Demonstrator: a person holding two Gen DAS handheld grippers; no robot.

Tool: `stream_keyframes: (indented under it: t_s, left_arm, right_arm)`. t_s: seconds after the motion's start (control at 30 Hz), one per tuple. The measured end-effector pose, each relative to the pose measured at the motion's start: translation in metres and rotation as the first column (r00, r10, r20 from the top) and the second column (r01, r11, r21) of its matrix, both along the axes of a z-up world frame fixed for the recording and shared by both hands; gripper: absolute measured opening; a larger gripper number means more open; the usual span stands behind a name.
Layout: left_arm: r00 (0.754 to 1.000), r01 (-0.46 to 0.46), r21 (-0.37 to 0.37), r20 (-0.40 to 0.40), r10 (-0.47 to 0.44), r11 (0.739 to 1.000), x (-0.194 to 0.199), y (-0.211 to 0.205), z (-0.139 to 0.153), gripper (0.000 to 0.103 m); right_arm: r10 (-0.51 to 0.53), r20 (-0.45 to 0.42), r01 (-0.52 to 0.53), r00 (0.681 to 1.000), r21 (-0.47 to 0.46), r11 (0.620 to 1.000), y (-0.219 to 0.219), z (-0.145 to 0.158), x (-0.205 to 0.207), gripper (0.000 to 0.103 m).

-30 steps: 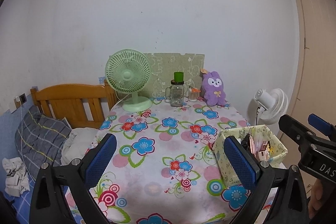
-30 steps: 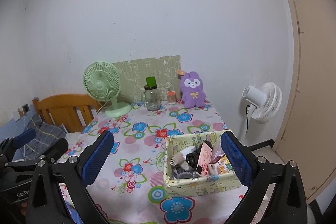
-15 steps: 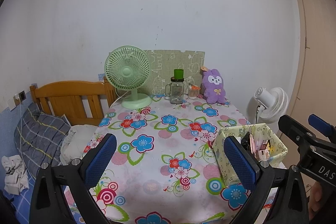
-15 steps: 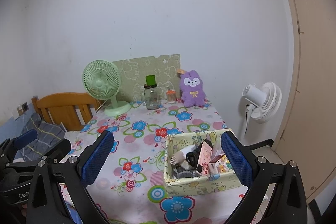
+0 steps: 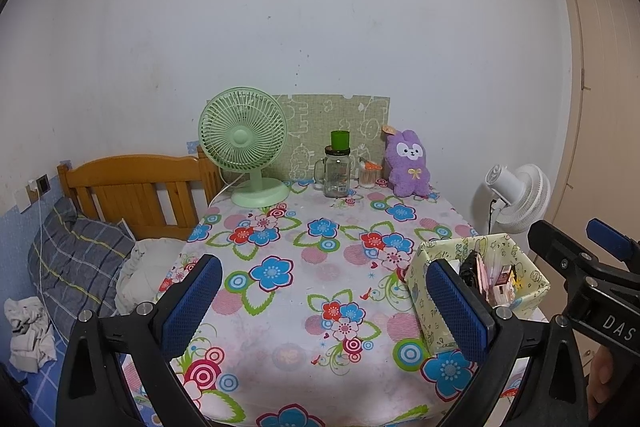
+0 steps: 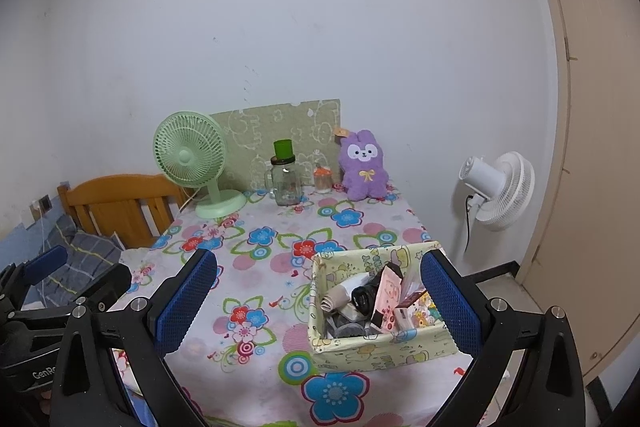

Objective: Organize soft objects

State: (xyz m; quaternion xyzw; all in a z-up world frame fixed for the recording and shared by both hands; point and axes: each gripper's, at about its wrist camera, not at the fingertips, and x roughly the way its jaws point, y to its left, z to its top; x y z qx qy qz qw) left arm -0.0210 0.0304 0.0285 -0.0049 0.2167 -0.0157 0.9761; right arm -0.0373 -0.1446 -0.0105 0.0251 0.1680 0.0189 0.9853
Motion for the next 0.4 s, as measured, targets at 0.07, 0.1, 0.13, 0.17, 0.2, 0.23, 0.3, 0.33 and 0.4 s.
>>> stream_keyframes:
  t_s: [0.07,0.1,0.13,0.17,0.2,0.23,0.3,0.33,0.4]
  left_arm:
    - [1.000,0.000,0.001,-0.001,0.000,1.000,0.0002,-0.0008,-0.0004,0.103]
    - [1.000,0.000,0.001,-0.001,0.000,1.000,0.0003,-0.0008,-0.0005,0.103]
    - [1.000,0.001,0.002,-0.001,-0.001,1.000,0.0002,-0.0008,-0.0004,0.103]
    - [1.000,0.001,0.003,-0.001,-0.001,1.000,0.0004,-0.0008,-0.0007,0.103]
    - [1.000,0.001,0.003,0.001,-0.001,1.000,0.0000,-0.0009,-0.0003,0.103]
    - [1.000,0.000,0.003,0.001,0.000,1.000,0.0004,-0.0011,-0.0002,0.103]
    - [1.000,0.001,0.006,0.004,-0.001,1.000,0.0009,-0.0013,-0.0004,0.103]
    - [1.000,0.002,0.006,0.004,-0.002,1.000,0.0012,-0.0011,-0.0006,0.103]
    - [1.000,0.001,0.007,0.004,-0.001,1.000,0.0013,-0.0012,-0.0007,0.103]
  right_arm:
    - [0.000,-0.002,0.000,1.000,0.002,1.000,-0.0005,-0.0003,0.0004,0.103]
    - [0.000,-0.001,0.000,1.000,0.001,1.000,0.0001,0.0004,-0.0005,0.103]
    - [0.000,-0.001,0.000,1.000,0.000,1.000,0.0000,0.0005,-0.0005,0.103]
    - [-0.001,-0.001,0.001,1.000,0.000,1.000,0.0000,0.0005,-0.0004,0.103]
    - [-0.002,-0.002,0.002,1.000,0.000,1.000,-0.0001,0.0003,-0.0003,0.103]
    - [-0.003,-0.002,0.003,1.000,0.000,1.000,-0.0005,0.0000,-0.0002,0.103]
    - [-0.003,-0.004,0.003,1.000,0.001,1.000,-0.0009,-0.0001,-0.0001,0.103]
    - [-0.004,-0.004,0.004,1.000,0.002,1.000,-0.0013,-0.0003,0.0000,0.103]
    - [-0.004,-0.004,0.004,1.000,0.002,1.000,-0.0017,-0.0005,-0.0001,0.103]
